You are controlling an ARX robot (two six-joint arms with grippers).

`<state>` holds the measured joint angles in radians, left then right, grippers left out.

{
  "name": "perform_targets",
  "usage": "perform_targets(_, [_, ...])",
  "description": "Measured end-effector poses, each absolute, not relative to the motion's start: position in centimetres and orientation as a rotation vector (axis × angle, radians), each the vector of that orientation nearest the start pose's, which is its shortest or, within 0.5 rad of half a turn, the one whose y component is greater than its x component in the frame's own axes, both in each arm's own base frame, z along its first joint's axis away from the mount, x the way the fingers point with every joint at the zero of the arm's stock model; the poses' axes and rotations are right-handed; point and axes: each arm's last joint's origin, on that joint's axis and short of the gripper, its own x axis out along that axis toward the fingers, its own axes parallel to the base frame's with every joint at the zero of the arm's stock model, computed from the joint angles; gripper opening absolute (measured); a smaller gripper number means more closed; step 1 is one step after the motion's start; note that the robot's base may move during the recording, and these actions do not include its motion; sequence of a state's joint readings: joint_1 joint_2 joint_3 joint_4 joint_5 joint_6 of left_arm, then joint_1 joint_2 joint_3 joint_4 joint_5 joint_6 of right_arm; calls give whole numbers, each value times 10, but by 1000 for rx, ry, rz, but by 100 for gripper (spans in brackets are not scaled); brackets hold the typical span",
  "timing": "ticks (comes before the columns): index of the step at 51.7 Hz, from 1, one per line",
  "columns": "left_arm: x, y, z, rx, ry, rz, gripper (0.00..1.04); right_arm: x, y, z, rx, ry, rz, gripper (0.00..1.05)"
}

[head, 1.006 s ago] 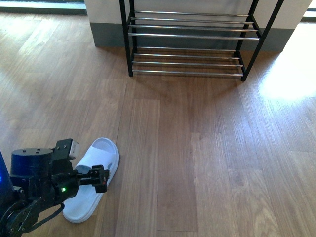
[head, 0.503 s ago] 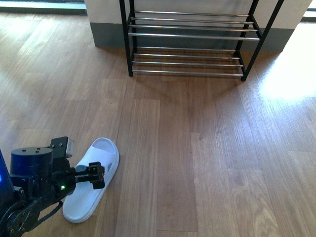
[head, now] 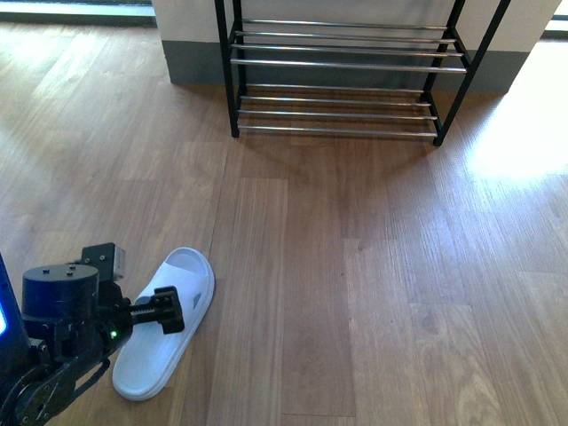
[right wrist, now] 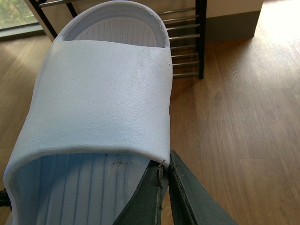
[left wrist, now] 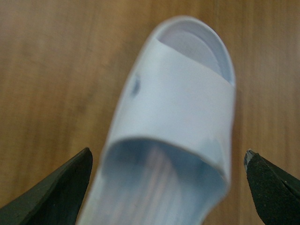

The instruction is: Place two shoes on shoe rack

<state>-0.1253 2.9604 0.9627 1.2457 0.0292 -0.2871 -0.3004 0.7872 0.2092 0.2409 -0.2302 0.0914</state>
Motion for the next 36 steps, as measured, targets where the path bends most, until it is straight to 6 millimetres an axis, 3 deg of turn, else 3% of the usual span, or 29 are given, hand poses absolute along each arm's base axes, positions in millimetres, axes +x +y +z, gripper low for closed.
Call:
perform_targets(10, [300, -39, -164, -228, 777, -4, 95, 157, -42, 175, 179, 322, -84, 1])
perform_targets(23, [296, -41, -166, -233, 858, -208, 95, 157, -42, 175, 179, 322, -84, 1])
perform_targets(36, [294, -40, -167, -183, 893, -262, 95, 157, -42, 175, 179, 322, -83, 1])
